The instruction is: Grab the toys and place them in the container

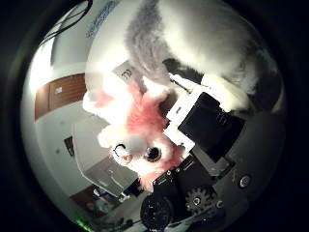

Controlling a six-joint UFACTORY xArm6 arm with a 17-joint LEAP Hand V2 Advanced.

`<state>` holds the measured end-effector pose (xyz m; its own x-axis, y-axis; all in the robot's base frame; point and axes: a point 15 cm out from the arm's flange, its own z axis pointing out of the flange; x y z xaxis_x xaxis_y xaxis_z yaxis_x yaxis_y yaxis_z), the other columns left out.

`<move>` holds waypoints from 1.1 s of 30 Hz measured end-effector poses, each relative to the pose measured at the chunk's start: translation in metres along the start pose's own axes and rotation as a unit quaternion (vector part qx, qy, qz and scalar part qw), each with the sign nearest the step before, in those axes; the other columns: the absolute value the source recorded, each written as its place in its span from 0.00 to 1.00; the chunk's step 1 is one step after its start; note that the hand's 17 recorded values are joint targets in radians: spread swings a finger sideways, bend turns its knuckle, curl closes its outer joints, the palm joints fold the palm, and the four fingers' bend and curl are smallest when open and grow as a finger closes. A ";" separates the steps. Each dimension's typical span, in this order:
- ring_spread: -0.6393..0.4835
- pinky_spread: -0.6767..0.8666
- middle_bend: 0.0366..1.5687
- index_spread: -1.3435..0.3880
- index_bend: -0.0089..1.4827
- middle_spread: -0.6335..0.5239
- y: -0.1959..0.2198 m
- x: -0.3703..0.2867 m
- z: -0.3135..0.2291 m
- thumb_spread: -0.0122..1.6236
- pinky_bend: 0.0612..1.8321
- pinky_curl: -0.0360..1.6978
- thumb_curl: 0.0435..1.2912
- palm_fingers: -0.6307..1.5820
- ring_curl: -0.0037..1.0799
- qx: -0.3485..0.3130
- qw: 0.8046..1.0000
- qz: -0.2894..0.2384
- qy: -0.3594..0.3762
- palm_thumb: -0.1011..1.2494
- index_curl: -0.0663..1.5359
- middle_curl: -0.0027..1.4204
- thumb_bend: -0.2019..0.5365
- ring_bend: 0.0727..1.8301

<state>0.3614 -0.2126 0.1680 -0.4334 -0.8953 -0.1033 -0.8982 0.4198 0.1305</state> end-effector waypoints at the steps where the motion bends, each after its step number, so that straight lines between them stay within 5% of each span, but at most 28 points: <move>1: 0.28 0.20 0.70 0.57 0.68 0.27 -0.001 0.001 -0.008 0.69 0.64 0.44 0.33 0.75 0.69 0.009 1.000 0.000 0.001 0.82 0.58 0.69 0.28 0.68; 22: 0.30 0.26 0.83 0.62 0.76 0.37 0.079 -0.060 -0.246 0.70 0.62 0.66 0.45 0.70 0.87 0.143 0.986 -0.080 0.027 0.84 0.65 0.70 0.26 0.70; 33: 0.29 0.25 0.83 0.62 0.75 0.38 0.159 -0.183 -0.280 0.70 0.60 0.70 0.47 0.70 0.89 0.157 0.966 -0.204 0.010 0.83 0.65 0.69 0.26 0.69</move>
<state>0.3187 -0.0243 0.4841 -0.0407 -0.9972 -0.0625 -0.9732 0.0537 -0.2235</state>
